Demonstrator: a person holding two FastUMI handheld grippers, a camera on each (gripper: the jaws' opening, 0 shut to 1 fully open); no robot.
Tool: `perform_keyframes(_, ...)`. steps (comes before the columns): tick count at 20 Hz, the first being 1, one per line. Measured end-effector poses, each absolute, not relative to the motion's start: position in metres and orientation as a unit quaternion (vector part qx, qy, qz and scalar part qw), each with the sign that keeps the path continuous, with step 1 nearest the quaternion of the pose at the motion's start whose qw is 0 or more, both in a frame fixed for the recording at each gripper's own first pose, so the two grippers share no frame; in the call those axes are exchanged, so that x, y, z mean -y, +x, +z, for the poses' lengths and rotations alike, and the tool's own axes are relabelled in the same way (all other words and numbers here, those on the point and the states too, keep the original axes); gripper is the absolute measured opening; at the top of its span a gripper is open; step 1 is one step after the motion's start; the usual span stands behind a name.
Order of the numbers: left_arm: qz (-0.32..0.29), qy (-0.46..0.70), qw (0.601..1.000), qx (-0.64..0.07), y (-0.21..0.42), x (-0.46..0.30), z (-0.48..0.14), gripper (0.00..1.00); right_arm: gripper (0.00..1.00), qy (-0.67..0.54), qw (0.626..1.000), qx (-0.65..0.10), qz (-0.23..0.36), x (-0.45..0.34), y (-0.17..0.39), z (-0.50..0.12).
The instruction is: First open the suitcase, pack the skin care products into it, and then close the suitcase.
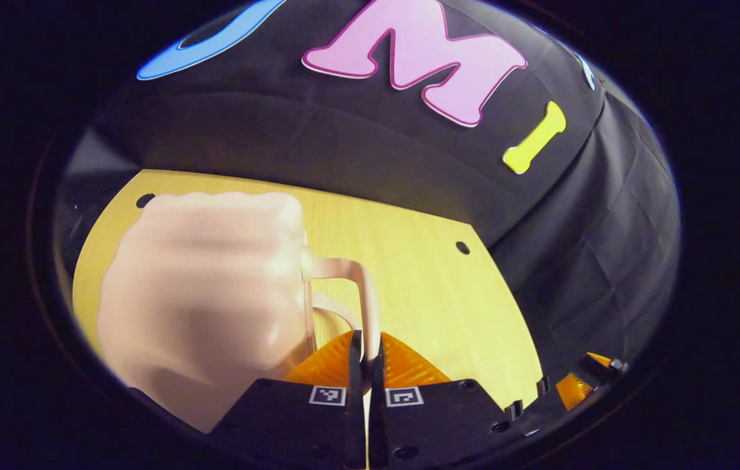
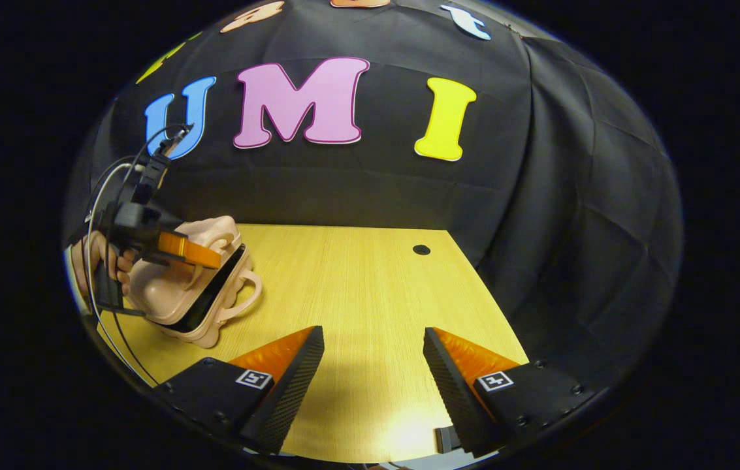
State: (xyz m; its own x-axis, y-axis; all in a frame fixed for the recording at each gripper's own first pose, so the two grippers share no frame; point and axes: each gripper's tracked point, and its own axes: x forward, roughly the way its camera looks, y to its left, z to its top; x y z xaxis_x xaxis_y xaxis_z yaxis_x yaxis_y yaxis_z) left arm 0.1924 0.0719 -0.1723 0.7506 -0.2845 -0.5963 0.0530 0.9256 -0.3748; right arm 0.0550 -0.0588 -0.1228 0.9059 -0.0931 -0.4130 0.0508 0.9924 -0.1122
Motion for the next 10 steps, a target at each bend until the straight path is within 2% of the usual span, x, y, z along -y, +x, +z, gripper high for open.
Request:
perform_keyframes(4, -0.059, -0.145, 0.923, -0.353, 0.195, -0.071, -0.178, 0.13, 0.98, -0.044, 0.976, -0.213, -0.012, 0.061, 0.079, -0.127)
perform_keyframes(6, -0.070, -0.139, 0.927, -0.342, 0.191, -0.070, -0.168, 0.23, 0.98, -0.039, 0.975, -0.219, 0.009, 0.056, 0.087, -0.132)
perform_keyframes(7, -0.074, -0.159, 0.924, -0.339, 0.189, -0.063, -0.167, 0.31, 0.98, -0.038, 0.974, -0.223, 0.019, 0.053, 0.089, -0.135)
perform_keyframes(9, -0.079, -0.215, 0.918, -0.322, 0.181, -0.048, -0.159, 0.64, 0.97, -0.034, 0.973, -0.225, 0.037, 0.043, 0.088, -0.134)
perform_keyframes(10, -0.078, -0.239, 0.918, -0.307, 0.176, -0.043, -0.151, 0.70, 0.97, -0.033, 0.974, -0.219, 0.042, 0.040, 0.086, -0.129)
